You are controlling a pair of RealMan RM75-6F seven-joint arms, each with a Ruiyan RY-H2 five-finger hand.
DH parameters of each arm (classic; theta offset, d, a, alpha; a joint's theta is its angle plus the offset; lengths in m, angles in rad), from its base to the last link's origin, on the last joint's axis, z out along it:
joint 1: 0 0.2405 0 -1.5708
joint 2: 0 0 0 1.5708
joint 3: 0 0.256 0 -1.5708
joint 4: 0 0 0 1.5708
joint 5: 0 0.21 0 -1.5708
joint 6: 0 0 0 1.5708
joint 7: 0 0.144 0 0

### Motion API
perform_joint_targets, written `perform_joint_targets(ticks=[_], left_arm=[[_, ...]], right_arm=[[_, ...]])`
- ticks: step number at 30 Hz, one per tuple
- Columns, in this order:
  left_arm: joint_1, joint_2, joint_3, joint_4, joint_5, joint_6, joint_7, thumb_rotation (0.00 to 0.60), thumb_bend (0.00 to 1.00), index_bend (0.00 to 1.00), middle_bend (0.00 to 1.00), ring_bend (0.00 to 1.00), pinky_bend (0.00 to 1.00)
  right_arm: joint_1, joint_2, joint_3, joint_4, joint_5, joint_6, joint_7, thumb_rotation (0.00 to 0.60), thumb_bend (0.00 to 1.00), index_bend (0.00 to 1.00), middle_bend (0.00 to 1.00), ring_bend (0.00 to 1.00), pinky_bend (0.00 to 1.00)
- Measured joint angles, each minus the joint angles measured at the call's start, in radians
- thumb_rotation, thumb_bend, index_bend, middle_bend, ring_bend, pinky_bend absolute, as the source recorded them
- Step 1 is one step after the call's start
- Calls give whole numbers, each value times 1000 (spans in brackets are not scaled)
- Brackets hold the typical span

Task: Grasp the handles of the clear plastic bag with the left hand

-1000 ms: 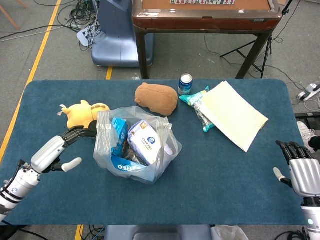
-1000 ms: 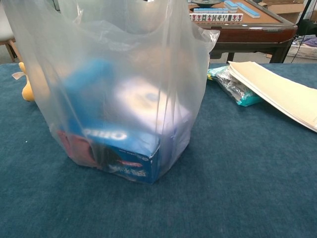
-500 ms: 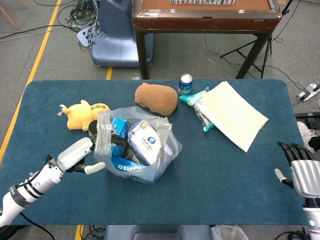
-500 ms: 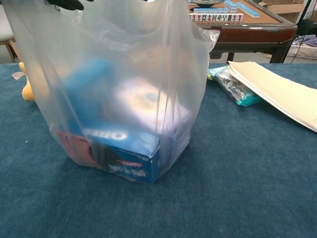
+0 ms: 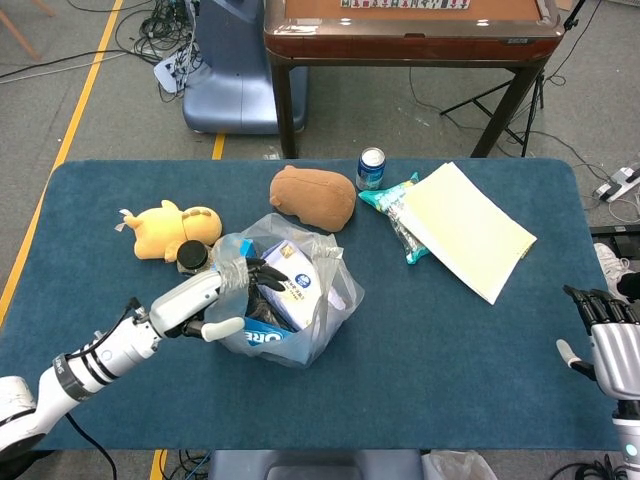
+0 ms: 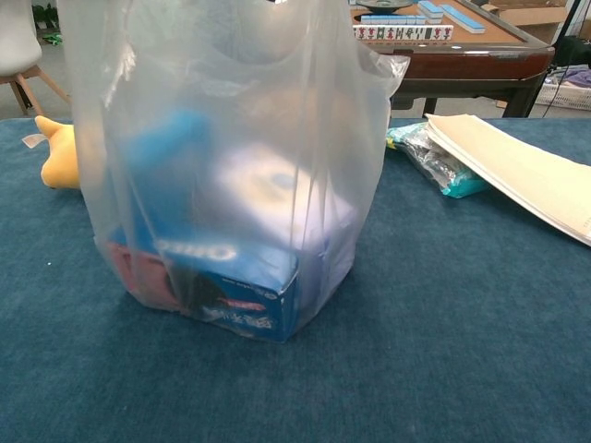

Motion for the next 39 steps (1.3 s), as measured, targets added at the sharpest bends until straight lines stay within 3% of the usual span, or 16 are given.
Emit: perform_joint_targets(ticks=[21, 31, 39], left_arm=[[-190, -104, -57, 10, -192, -257, 25, 83, 169, 217, 148, 131, 30], [-281, -132, -122, 18, -296, -372, -61, 85, 169, 217, 148, 131, 31], [-308, -141, -160, 23, -316, -435, -217, 123, 169, 222, 148, 131, 31]], right_arm=[[-14, 3, -1, 20, 7, 5, 26, 600, 236, 170, 251, 163, 259], [-19, 0, -1, 32, 15, 4, 38, 600, 236, 170, 251, 163, 259], [-20, 2, 3, 38, 18, 2, 46, 600, 236, 170, 251, 163, 259]])
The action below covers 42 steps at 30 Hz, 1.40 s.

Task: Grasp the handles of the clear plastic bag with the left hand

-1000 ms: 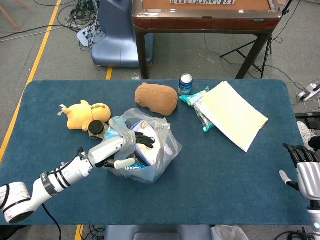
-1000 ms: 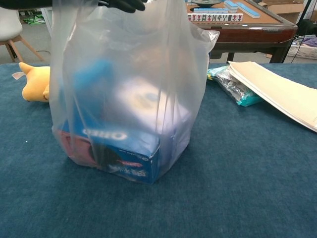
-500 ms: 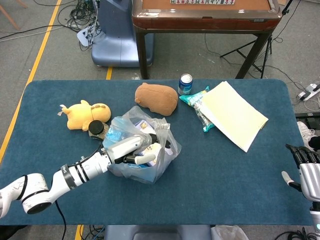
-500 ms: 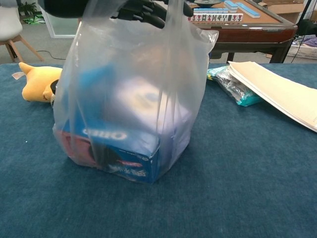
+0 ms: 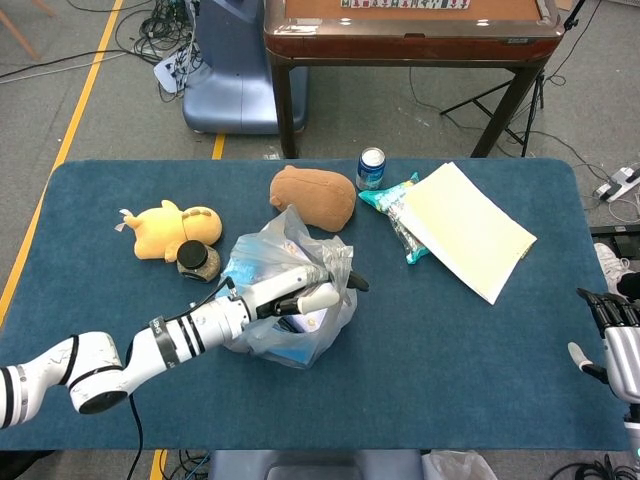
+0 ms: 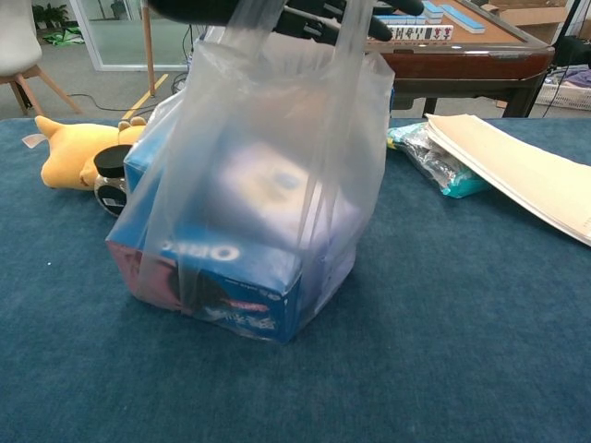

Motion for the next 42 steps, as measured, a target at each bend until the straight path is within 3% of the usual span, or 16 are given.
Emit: perform_joint_targets(ticks=[7, 16, 21, 24, 26, 29, 33, 38, 42], left_arm=[[-27, -28, -28, 31, 32, -46, -239, 177, 169, 233, 152, 132, 31], [-65, -54, -37, 69, 135, -51, -627, 346, 168, 257, 189, 180, 99], [-99, -52, 3, 101, 241, -4, -869, 548, 168, 288, 259, 295, 378], [-131, -41, 50, 123, 314, 36, -1000, 600, 168, 302, 303, 353, 572], [-163, -24, 95, 137, 366, 59, -1074, 600, 169, 315, 347, 404, 677], [-205, 17, 161, 149, 410, 79, -1122, 600, 169, 350, 413, 514, 829], [-247, 68, 202, 142, 400, 61, -1113, 600, 222, 383, 482, 682, 993], [-279, 119, 217, 102, 337, -10, -1032, 600, 361, 407, 564, 804, 1000], [-287, 155, 212, 62, 257, -44, -961, 600, 414, 422, 601, 819, 1000]], right_arm=[[-2, -2, 1, 7, 5, -2, 6, 600, 236, 170, 251, 163, 259], [-3, 4, 5, 10, 10, -4, 11, 600, 236, 170, 251, 163, 259], [-2, 5, 5, 6, 8, -4, 9, 600, 236, 170, 251, 163, 259], [-1, 6, 5, 3, 7, -5, 5, 600, 236, 170, 251, 163, 259], [-1, 6, 5, 1, 7, -4, 3, 600, 236, 170, 251, 163, 259], [-1, 6, 7, -1, 8, -4, 0, 600, 236, 170, 251, 163, 259], [3, 3, 7, -1, 8, -10, -1, 600, 236, 170, 251, 163, 259], [6, 1, 9, -1, 8, -13, -3, 600, 236, 170, 251, 163, 259], [7, 2, 10, -2, 8, -12, -4, 600, 237, 170, 251, 163, 259]])
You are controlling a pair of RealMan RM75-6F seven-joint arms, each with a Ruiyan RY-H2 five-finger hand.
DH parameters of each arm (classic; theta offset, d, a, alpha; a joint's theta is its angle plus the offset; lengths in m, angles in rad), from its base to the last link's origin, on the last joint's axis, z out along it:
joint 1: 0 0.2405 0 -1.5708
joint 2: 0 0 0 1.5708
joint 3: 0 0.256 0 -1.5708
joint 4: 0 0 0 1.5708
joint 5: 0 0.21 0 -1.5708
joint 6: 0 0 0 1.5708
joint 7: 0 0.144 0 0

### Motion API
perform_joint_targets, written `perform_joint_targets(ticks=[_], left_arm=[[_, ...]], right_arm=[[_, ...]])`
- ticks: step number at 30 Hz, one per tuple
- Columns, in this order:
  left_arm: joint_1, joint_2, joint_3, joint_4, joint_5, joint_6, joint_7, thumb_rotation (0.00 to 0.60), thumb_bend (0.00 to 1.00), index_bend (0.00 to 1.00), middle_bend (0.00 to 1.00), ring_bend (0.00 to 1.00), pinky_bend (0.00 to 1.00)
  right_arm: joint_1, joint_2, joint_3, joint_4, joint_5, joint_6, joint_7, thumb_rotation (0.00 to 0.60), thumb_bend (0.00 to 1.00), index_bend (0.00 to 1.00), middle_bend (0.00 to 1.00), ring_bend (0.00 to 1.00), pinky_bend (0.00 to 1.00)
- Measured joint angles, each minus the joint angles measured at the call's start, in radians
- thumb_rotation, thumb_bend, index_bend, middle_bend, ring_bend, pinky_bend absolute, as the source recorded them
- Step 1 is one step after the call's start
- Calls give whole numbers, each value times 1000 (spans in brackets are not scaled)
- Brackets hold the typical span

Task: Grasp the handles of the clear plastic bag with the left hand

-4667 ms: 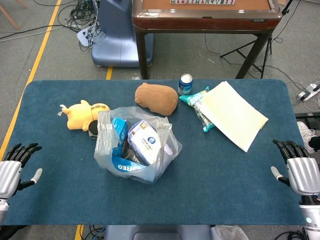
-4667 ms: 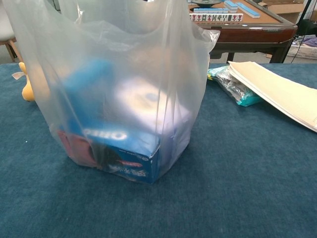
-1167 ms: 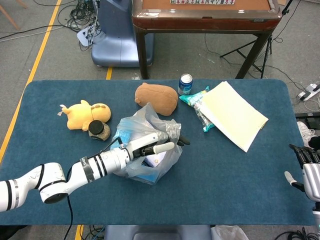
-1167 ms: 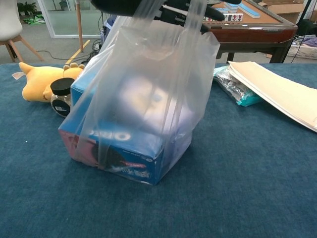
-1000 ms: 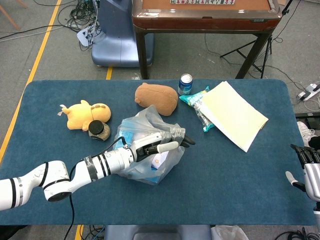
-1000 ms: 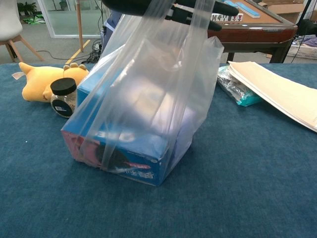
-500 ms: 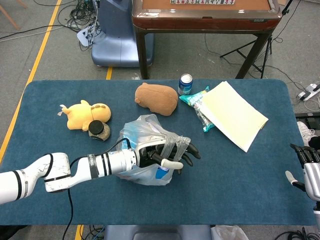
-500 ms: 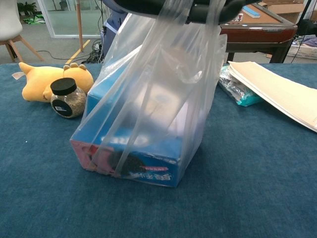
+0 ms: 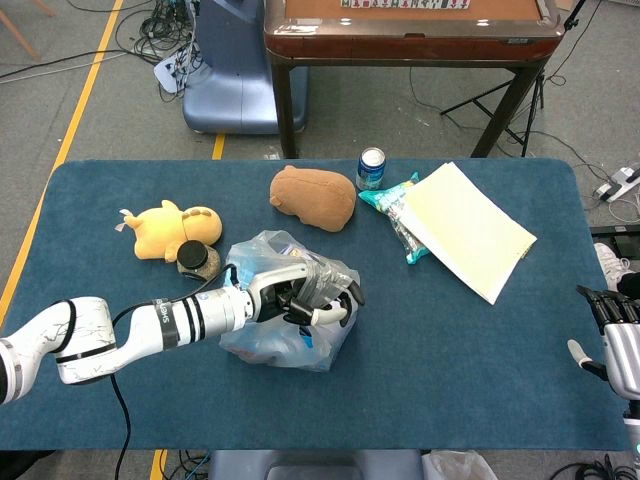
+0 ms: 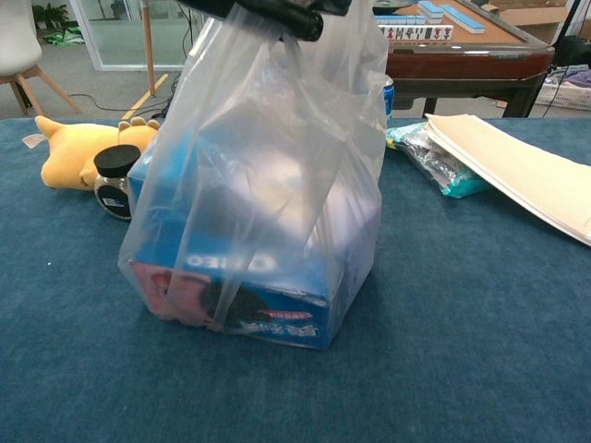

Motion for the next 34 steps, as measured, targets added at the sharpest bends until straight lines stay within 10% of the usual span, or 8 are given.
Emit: perform_joint_targets(ticks=[34], left_arm=[[228, 241, -198, -99, -99, 222, -34, 600, 563, 494, 729, 872, 1000]], right_arm=[[-7, 7, -4, -25, -3, 7, -17, 600, 237, 170, 251, 163, 259]])
